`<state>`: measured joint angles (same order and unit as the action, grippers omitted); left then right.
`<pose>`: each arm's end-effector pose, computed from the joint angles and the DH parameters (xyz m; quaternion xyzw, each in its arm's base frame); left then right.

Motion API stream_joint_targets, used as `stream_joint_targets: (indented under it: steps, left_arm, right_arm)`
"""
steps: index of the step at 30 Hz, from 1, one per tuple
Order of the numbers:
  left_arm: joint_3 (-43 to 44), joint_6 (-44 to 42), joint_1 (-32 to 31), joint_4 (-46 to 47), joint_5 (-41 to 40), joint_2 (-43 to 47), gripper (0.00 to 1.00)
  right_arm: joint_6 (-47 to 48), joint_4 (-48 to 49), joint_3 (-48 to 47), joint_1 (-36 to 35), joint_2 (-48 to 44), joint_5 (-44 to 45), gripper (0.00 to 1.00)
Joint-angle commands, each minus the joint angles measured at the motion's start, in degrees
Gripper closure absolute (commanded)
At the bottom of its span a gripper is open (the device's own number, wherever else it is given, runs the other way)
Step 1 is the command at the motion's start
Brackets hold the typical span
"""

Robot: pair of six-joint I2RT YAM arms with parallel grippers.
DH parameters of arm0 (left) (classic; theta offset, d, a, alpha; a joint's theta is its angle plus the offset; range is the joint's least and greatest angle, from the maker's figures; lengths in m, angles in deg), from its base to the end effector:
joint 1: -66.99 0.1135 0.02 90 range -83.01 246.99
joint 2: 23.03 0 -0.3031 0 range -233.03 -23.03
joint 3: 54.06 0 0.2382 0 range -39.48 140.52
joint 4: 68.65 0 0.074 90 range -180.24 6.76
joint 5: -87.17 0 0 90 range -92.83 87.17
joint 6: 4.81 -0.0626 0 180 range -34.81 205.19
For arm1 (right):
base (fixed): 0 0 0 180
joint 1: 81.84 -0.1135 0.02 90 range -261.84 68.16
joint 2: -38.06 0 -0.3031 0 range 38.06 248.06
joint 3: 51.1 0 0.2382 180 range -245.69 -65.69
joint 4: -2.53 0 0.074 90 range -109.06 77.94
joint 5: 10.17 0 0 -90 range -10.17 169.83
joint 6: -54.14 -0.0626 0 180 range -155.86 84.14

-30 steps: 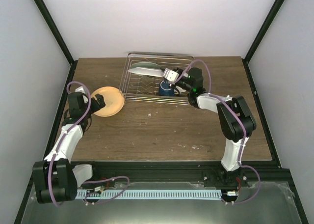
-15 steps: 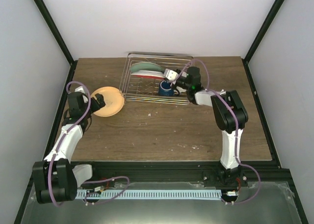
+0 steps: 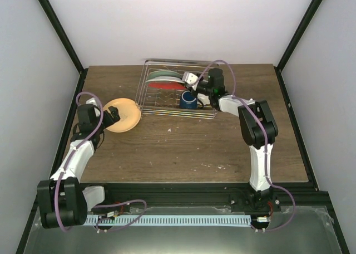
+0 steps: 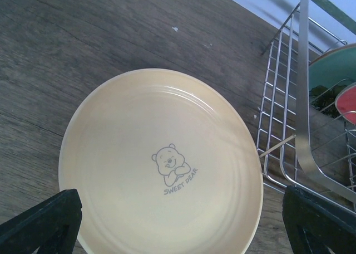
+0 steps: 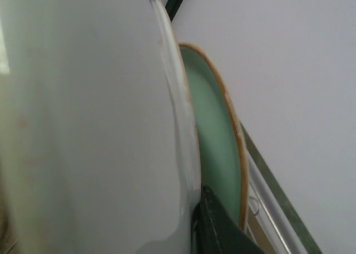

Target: Load the mixed dishes into the dish rack

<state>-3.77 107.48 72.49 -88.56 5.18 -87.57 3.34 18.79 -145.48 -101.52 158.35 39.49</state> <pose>0.2329 0.0137 0.2522 -0.1799 0.8635 -0.1292 0.4531 0.4639 0.2089 0.2507 -0.5462 0.5153 0.1570 0.6415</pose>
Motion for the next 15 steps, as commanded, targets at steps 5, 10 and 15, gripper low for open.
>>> stream_joint_targets:
  steps: [5, 10, 15]
  left_arm:
    - [-0.8, 0.0, 0.1, 1.5, -0.2, -0.4, 0.00]
    - [-1.0, -0.1, 0.1, 1.0, -0.2, 0.0, 0.00]
    - [-1.5, 0.0, 0.1, 0.8, -0.2, 0.6, 0.00]
  right_arm:
    - [0.4, 1.5, -4.9, -1.7, 0.1, 1.9, 0.95]
    - [2.0, 0.3, -4.2, -3.2, 0.2, 3.8, 0.90]
    - [2.9, 0.1, -2.4, -4.0, -1.0, 4.9, 0.79]
